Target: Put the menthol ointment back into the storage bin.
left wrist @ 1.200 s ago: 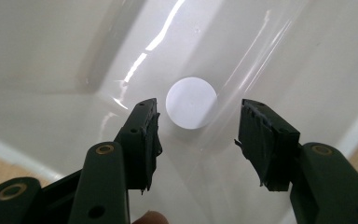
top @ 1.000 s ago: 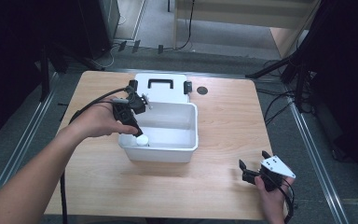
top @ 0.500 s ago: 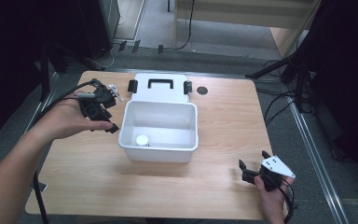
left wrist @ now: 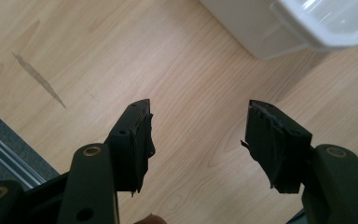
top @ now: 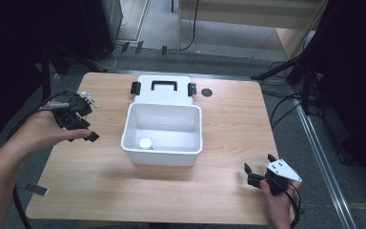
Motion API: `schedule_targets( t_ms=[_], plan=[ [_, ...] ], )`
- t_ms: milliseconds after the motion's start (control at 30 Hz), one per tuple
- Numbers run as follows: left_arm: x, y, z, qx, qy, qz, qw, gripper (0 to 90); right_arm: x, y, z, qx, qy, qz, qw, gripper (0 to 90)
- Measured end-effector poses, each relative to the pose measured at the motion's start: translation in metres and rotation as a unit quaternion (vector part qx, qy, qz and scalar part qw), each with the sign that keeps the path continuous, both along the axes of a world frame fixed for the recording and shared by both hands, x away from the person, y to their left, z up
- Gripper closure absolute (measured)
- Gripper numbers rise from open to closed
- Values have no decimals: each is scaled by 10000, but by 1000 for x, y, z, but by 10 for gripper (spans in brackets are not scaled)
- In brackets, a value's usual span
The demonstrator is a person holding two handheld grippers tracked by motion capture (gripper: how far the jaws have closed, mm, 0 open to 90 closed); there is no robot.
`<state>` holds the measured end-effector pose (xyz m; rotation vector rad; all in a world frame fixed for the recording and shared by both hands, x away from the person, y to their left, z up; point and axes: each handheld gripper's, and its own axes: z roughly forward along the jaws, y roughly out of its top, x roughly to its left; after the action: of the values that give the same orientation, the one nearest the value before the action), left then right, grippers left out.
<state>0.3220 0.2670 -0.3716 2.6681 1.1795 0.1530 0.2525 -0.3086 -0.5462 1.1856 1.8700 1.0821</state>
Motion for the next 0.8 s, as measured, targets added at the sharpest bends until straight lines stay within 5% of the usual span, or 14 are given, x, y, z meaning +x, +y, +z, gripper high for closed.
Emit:
schedule_targets(
  t_ms=[400,567,800],
  plan=[
    [-16,26,-48,-8,-36,744,9972,162,0,0,0,-3,-2,0,10000,68],
    [-24,34,-68,-190,-117,1075,9940,110,0,0,0,-7,0,-6,10000,68],
    [-35,44,-91,-469,-534,1498,9862,0,0,0,0,-5,12,-11,10000,68]
  ],
)
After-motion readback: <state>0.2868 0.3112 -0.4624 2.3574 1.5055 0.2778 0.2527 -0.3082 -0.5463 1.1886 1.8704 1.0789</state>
